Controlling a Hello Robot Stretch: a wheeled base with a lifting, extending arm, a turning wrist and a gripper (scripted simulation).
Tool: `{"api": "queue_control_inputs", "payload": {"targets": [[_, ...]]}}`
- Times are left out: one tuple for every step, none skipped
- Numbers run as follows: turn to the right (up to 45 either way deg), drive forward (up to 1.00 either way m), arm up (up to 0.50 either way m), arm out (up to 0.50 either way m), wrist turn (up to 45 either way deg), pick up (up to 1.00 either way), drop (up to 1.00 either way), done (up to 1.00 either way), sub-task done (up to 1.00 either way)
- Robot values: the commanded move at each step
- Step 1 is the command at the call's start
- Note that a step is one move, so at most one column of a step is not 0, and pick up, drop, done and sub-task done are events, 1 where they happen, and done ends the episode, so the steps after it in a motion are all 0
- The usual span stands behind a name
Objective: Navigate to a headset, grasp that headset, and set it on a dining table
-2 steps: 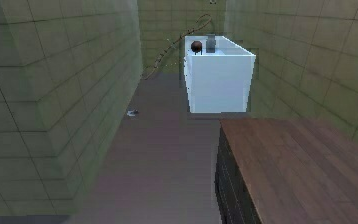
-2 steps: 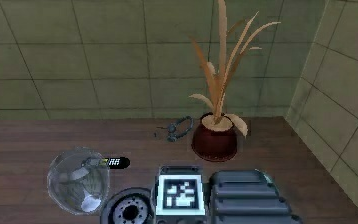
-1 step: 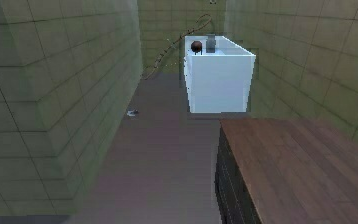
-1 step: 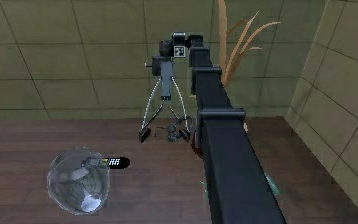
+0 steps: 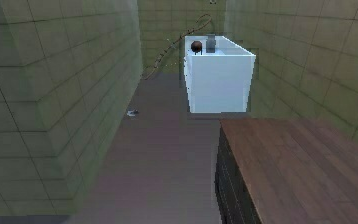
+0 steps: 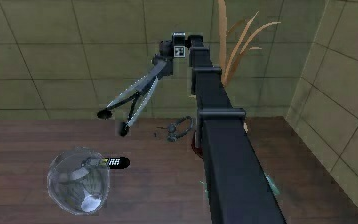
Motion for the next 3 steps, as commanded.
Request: {"api": "queue_control_inputs", "payload": {"targets": [[0.0,0.0,0.0,0.0,45.0,0.0,0.0,0.0,0.0],[0.0,0.0,0.0,0.0,45.0,0.0,0.0,0.0,0.0],[0.0,0.0,0.0,0.0,45.0,0.0,0.0,0.0,0.0]]}}
